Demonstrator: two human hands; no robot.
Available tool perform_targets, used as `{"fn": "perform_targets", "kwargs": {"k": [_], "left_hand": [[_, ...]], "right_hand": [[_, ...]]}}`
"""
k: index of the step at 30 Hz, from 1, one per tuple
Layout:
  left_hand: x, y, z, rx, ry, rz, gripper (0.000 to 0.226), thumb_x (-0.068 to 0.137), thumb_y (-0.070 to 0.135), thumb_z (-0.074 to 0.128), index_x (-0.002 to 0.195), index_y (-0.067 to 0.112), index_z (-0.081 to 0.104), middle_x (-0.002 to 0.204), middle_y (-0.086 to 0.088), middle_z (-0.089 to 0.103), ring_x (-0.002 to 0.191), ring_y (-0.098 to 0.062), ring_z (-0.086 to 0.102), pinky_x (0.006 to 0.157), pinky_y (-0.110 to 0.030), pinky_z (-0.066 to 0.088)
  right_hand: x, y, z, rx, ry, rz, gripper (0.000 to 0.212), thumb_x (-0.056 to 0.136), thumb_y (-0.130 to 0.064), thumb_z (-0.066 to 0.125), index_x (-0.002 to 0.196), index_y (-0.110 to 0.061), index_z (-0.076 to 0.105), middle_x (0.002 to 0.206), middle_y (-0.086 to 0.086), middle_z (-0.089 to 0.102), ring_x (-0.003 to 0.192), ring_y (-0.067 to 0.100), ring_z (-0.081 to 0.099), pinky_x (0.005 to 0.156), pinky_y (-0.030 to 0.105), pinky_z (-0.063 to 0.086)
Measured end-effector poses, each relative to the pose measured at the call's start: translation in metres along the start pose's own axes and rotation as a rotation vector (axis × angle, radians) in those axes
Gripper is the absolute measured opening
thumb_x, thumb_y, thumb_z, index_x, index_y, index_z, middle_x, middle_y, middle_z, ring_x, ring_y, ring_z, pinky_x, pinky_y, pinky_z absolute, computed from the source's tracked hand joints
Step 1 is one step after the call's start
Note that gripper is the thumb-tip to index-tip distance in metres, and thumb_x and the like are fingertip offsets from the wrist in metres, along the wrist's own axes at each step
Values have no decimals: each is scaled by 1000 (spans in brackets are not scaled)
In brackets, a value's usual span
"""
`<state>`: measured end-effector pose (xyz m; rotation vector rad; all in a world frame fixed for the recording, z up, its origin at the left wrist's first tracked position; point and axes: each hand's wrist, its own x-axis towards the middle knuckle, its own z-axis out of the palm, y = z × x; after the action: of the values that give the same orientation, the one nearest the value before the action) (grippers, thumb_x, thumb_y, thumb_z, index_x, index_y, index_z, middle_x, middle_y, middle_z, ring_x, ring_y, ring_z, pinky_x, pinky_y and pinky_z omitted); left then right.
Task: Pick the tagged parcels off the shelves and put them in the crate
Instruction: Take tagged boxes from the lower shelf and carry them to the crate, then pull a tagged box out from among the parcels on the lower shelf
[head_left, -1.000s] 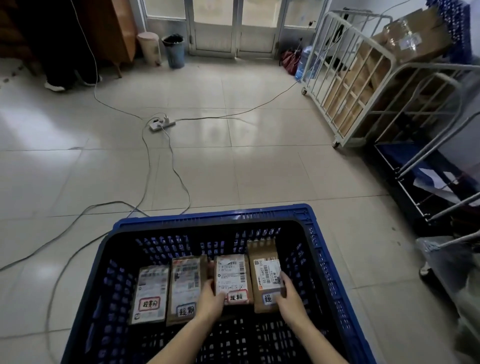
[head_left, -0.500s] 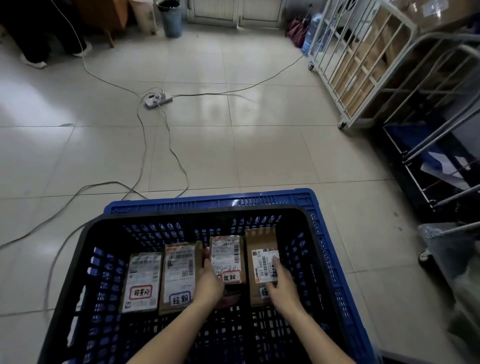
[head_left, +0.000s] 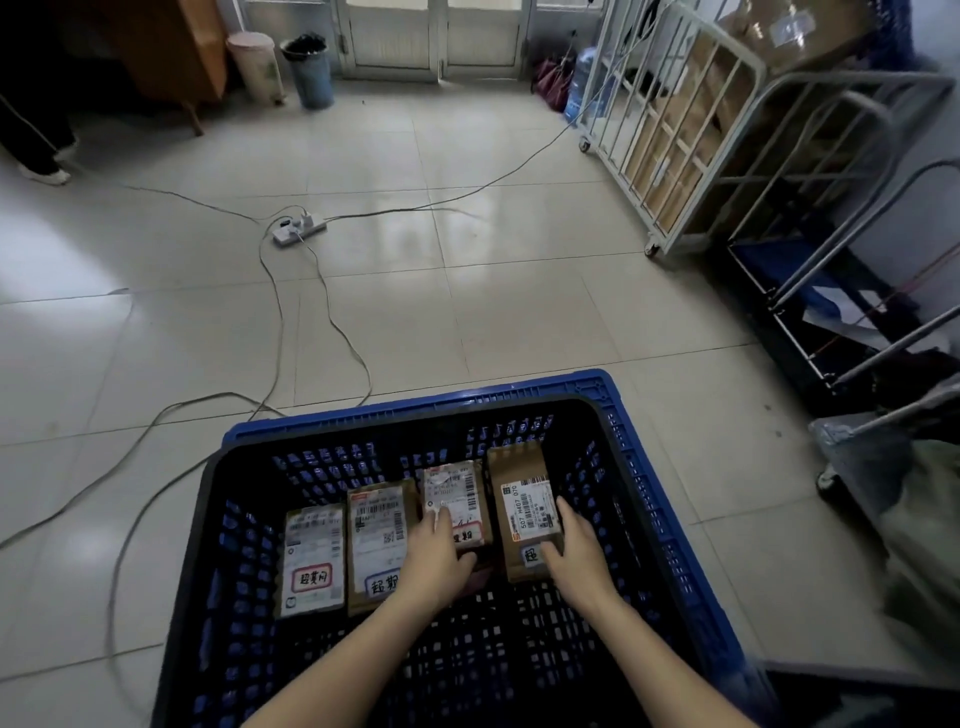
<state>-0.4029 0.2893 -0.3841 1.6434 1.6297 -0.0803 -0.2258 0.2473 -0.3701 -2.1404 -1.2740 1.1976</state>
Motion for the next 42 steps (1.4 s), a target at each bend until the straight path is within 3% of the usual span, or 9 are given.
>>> {"fn": "perform_targets", "kwargs": {"k": [8,14,18,24,30,42], "left_hand": [[-44,3,-27,200,30,220,69,94,33,50,149,10,15,157,-8,19,145,-25,15,118,-35,16],[-89,18,-40,349,65,420,64,92,36,52,145,12,25,150,-6,32,140,-23,26,115,-34,24],[-122,36,-35,443,80,550,68,92,38,50,147,13,20,153,-6,28,143,-24,21,117,-37,20],[-164,67,-15,559,102,754,65,92,41,48,147,15,22,153,-4,27,144,-25,17,118,-39,15],[-202,107,14,615,59,893,67,93,44,45,149,16,20,156,-3,23,145,-23,15,118,-38,14],[-312,179,106,708,-25,1135,62,95,44,42,145,13,23,150,-4,30,140,-24,24,115,-36,23]], "right_hand": [[-63,-20,-5,-121,138,-34,62,95,-23,47,148,-16,16,147,5,31,129,16,35,96,21,31],[-131,-26,-17,-214,288,-92,68,94,-33,49,149,-17,13,154,4,21,141,18,20,112,30,23],[-180,-16,-25,-375,375,-65,68,95,-38,46,150,-17,11,157,5,15,144,19,13,116,33,19],[-243,12,-42,-483,501,70,68,95,-42,42,149,-14,14,156,5,17,143,20,16,117,34,18],[-310,48,-64,-433,638,207,64,94,-40,44,146,-11,22,151,6,28,138,19,26,114,30,22],[-458,136,-102,-264,785,465,66,96,-41,41,150,-16,12,158,3,12,145,20,13,117,35,19]]}}
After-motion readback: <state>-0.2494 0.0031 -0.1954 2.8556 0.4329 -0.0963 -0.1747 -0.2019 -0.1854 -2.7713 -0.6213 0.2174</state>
